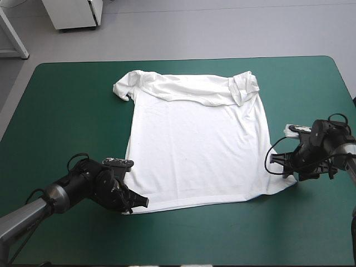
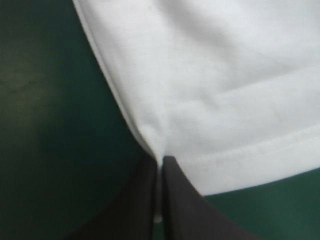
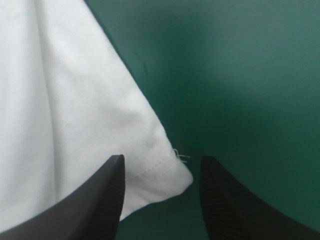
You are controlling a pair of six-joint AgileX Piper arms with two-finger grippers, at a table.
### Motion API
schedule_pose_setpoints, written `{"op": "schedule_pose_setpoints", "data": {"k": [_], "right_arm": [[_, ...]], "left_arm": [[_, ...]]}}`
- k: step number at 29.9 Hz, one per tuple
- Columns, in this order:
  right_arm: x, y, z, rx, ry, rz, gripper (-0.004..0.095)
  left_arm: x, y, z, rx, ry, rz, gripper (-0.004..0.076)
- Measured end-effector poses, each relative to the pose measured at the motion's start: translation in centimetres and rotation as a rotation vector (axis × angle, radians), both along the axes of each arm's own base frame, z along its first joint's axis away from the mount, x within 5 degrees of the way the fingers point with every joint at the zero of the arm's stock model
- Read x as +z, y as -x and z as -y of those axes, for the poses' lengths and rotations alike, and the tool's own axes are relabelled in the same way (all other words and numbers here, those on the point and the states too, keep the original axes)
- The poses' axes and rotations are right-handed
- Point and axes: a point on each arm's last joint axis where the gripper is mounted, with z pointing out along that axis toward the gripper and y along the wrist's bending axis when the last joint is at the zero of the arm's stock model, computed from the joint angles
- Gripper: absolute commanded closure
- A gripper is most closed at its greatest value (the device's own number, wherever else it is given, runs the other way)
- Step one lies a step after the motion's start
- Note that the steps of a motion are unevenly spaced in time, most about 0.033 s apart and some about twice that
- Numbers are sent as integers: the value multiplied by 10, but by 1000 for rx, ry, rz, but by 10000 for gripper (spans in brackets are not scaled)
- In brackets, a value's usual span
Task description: Fold the cloth
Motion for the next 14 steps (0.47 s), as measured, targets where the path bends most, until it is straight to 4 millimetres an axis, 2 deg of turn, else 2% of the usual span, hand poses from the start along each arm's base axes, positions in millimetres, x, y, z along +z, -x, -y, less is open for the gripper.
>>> {"op": "schedule_pose_setpoints", "data": {"k": [5, 9, 11, 14], "right_arm": [[-16, 6, 0, 0, 1, -28, 460], [-21, 9, 0, -2, 4, -15, 502], [-23, 11, 0, -2, 5, -21, 584], [-26, 11, 2, -4, 5, -33, 845]], "left_arm": [[0, 0, 0, 0, 0, 0, 733], [0, 0, 0, 0, 2, 4, 733], [0, 0, 0, 0, 2, 4, 733], [0, -1, 0, 11, 4, 4, 733]]}}
